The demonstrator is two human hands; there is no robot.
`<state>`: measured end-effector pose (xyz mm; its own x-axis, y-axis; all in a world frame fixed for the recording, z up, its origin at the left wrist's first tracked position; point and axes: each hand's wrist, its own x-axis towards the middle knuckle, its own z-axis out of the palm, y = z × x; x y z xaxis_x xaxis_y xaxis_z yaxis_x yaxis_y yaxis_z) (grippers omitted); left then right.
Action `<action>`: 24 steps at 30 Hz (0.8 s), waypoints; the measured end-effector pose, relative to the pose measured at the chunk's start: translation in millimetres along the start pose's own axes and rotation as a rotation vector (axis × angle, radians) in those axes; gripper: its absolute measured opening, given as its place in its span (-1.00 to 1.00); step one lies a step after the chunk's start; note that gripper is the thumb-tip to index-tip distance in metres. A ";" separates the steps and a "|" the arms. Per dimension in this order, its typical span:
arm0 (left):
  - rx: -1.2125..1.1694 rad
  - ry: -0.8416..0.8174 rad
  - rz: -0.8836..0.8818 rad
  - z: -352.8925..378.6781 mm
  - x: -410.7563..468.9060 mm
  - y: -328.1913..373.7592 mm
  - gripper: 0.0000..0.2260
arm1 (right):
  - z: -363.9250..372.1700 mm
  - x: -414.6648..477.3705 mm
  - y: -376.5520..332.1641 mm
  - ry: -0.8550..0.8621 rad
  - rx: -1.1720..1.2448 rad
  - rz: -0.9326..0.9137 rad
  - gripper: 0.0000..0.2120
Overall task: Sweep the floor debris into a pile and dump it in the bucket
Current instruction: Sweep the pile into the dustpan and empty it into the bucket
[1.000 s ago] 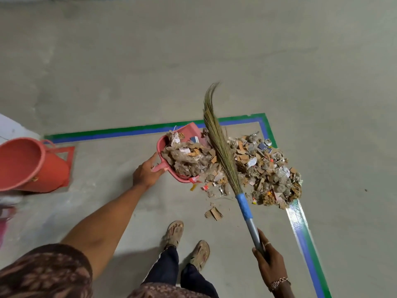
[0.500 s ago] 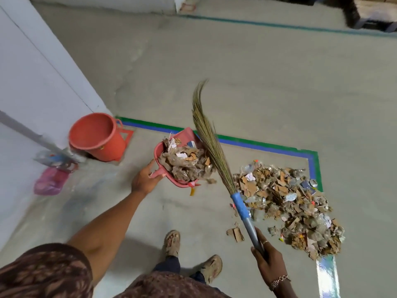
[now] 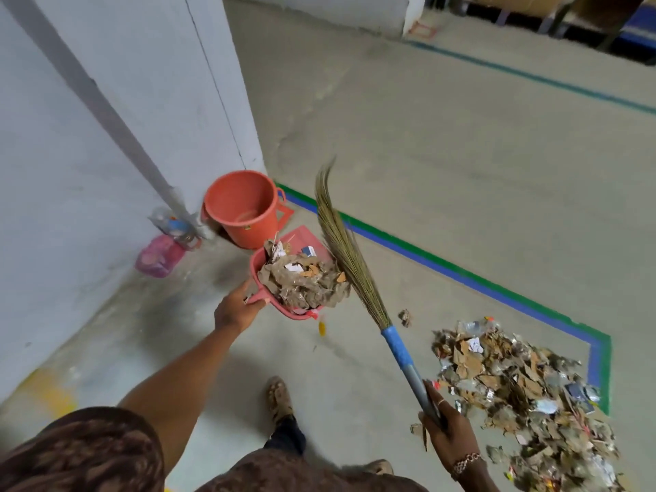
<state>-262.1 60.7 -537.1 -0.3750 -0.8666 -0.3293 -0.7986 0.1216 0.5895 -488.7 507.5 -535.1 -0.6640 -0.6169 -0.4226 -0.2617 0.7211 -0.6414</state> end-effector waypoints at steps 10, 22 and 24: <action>-0.052 0.027 -0.124 -110.8 102.5 -81.7 -0.18 | 83.6 96.4 -156.0 -0.031 -0.083 -0.088 -0.41; -0.010 0.115 -0.179 -188.5 216.6 -139.3 -0.03 | 149.4 198.9 -276.9 -0.137 -0.102 -0.125 -0.42; -0.019 0.135 -0.194 -194.2 231.3 -138.6 -0.07 | 155.9 216.1 -286.3 -0.134 -0.090 -0.130 -0.43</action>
<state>-146.7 -250.6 -551.7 -0.1481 -0.9300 -0.3363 -0.8398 -0.0614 0.5394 -448.1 118.6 -542.6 -0.5229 -0.7389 -0.4249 -0.4046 0.6539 -0.6393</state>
